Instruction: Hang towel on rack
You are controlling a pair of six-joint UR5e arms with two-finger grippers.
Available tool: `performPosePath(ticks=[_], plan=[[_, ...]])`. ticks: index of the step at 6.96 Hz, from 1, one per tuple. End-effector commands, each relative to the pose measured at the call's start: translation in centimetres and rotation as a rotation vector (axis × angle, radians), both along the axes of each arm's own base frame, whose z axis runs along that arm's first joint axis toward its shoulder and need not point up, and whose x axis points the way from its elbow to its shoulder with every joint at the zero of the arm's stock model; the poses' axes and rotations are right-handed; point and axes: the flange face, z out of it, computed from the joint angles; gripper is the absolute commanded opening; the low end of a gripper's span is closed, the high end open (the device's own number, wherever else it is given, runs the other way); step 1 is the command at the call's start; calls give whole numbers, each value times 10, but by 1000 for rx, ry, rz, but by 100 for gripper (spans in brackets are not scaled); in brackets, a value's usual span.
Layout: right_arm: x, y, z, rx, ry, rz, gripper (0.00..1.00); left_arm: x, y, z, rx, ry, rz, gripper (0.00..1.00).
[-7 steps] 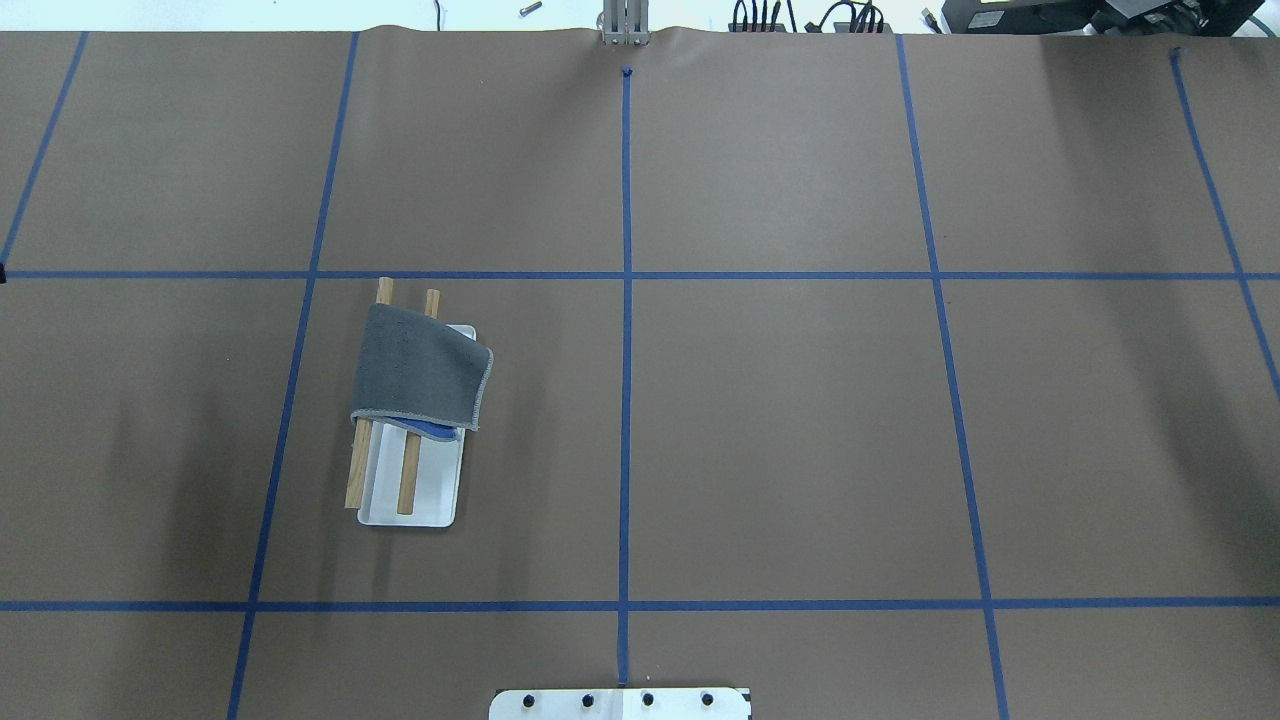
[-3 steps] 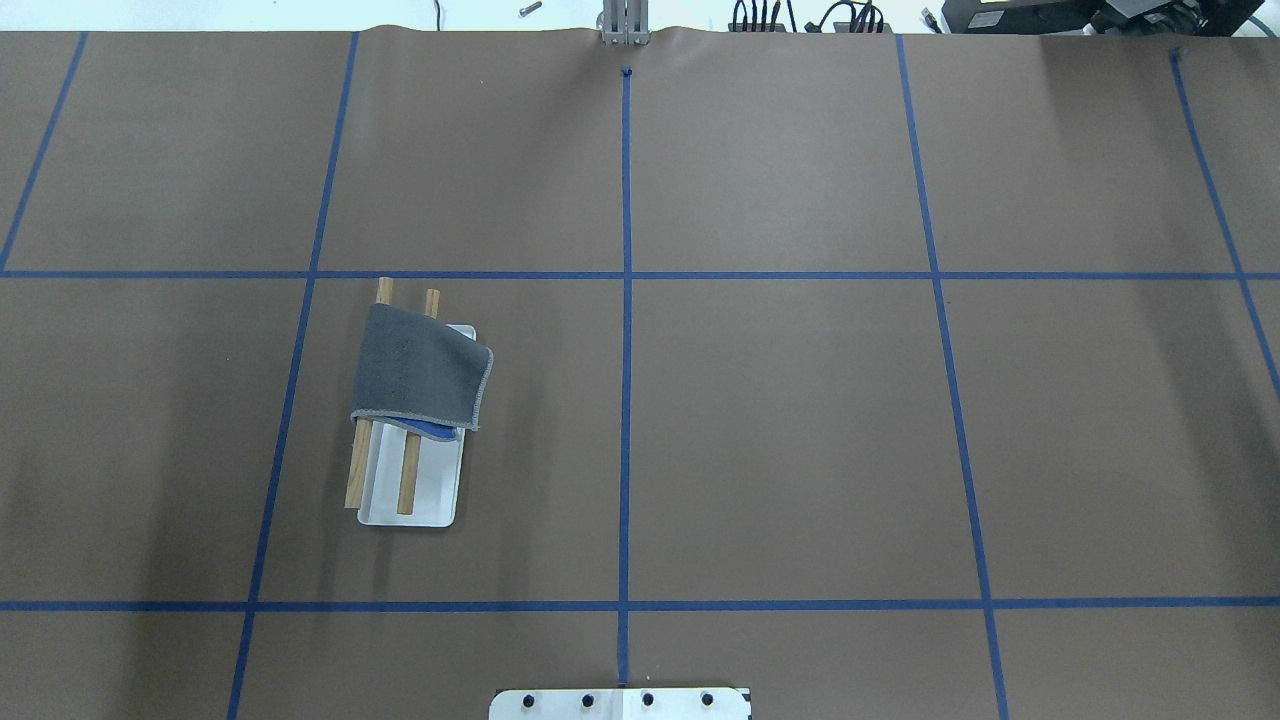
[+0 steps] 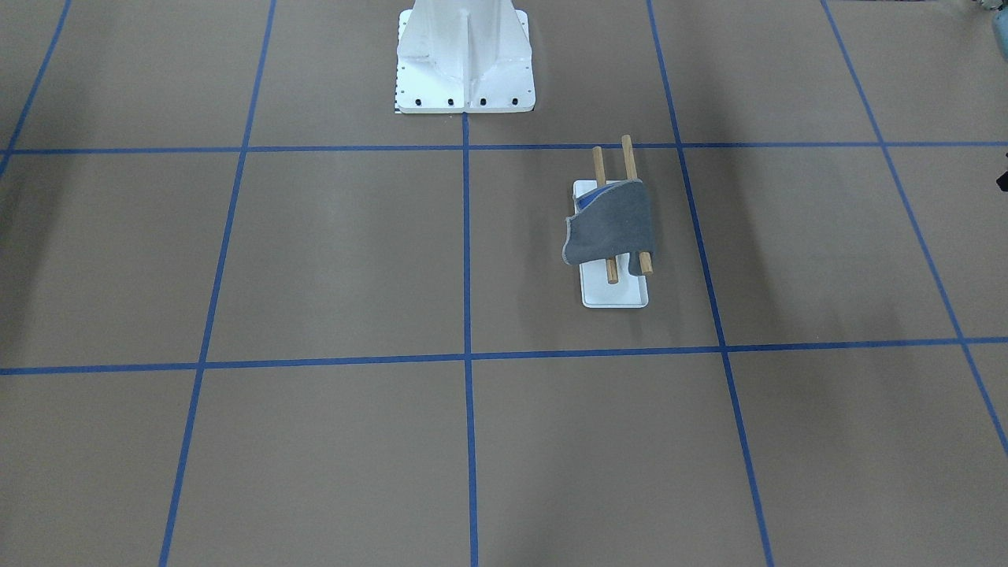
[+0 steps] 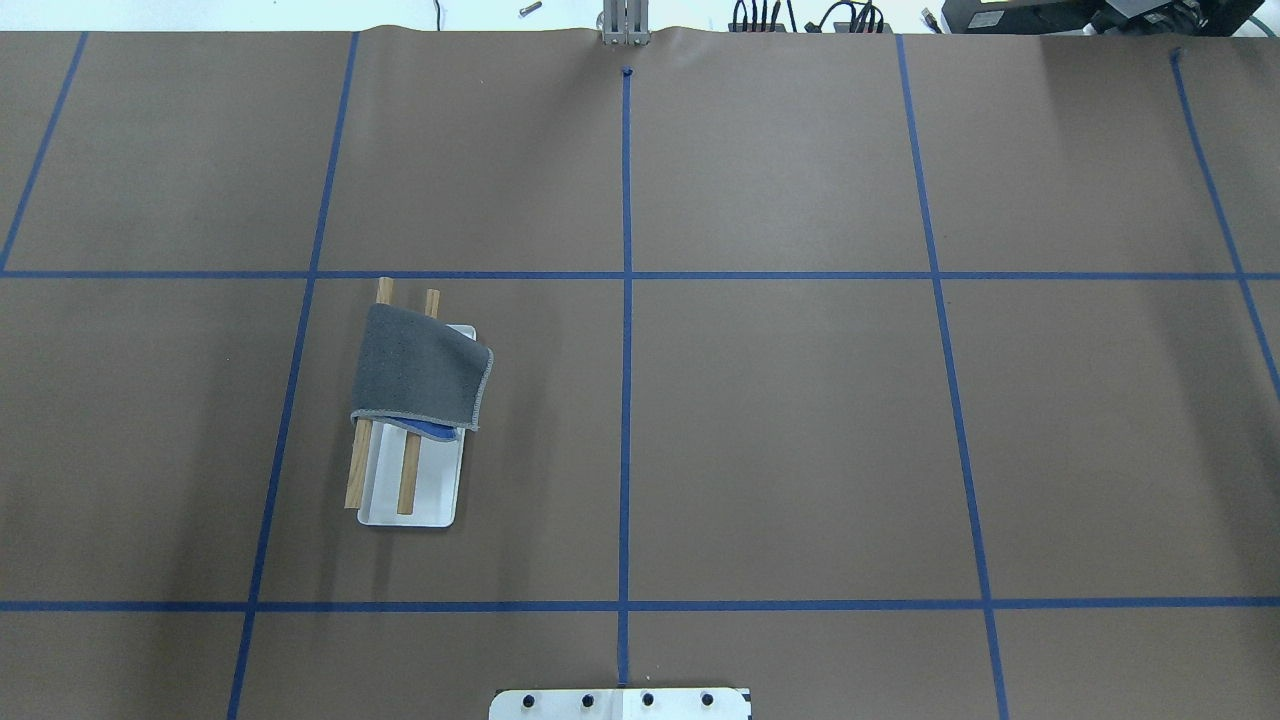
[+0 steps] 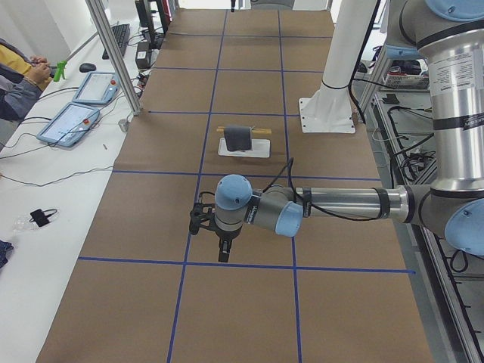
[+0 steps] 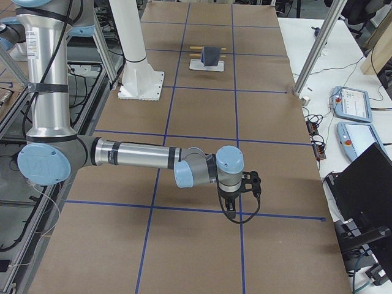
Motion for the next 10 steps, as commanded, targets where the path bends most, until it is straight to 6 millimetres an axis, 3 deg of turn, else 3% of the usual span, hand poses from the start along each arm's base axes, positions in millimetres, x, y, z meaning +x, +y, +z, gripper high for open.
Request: performPosePath(ticks=[1,3,4,5,7,8,10], plan=[[-1,2,-1,-2,-11,-3,100,-2,7,-24,-13,-17,36,98],[-7,0,-13,16,-22,-15,100,1,4,-37,-61,5,-25,98],[-8,4,-29,14,-33,-18,100,1,5,-49,-45,11,-34,98],[-11,1,-37,-20,-24,-22,100,2,6,-37,-58,8,-28,98],[-11,8,-58,-33,-33,-24,100,3,3,-37,-51,0,-25,98],[-14,11,-78,-67,-30,-30,100,4,0,-42,-35,-1,-23,98],[-16,15,-92,-61,-24,-37,100,5,-7,-50,-8,-1,-16,98]])
